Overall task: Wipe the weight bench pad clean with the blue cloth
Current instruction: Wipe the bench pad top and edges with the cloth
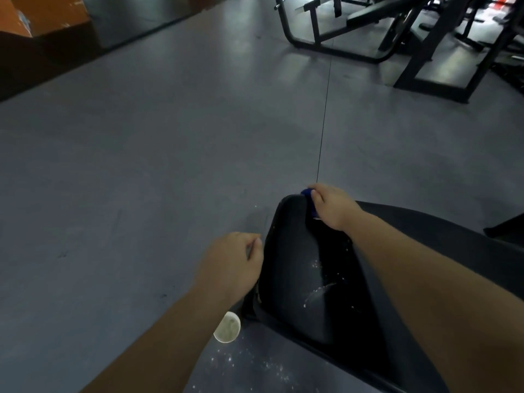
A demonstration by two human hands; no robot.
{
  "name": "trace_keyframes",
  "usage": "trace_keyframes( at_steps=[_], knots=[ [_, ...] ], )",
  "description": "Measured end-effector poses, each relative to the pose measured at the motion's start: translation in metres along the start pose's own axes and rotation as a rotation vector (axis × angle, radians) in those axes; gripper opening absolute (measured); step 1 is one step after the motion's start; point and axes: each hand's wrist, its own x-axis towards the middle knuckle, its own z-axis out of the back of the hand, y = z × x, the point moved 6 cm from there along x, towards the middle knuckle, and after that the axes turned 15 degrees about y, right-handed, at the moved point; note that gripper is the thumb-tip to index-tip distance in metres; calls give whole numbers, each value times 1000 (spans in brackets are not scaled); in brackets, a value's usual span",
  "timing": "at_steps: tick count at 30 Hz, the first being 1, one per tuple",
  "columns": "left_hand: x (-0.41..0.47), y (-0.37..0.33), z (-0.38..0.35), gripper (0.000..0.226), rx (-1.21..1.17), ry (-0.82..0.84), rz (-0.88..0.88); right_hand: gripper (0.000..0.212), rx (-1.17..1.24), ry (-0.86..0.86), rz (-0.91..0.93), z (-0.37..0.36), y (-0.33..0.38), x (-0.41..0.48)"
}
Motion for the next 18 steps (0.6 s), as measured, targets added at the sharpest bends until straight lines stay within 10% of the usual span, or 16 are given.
trace_keyframes(
  at_steps=[11,18],
  knots=[
    [9,1,-25,62,-505,61,244,46,-44,63,430,-41,70,-71],
    [16,15,-37,64,-550,157,251,56,205,-212,-335,-5,-79,-99]
  ],
)
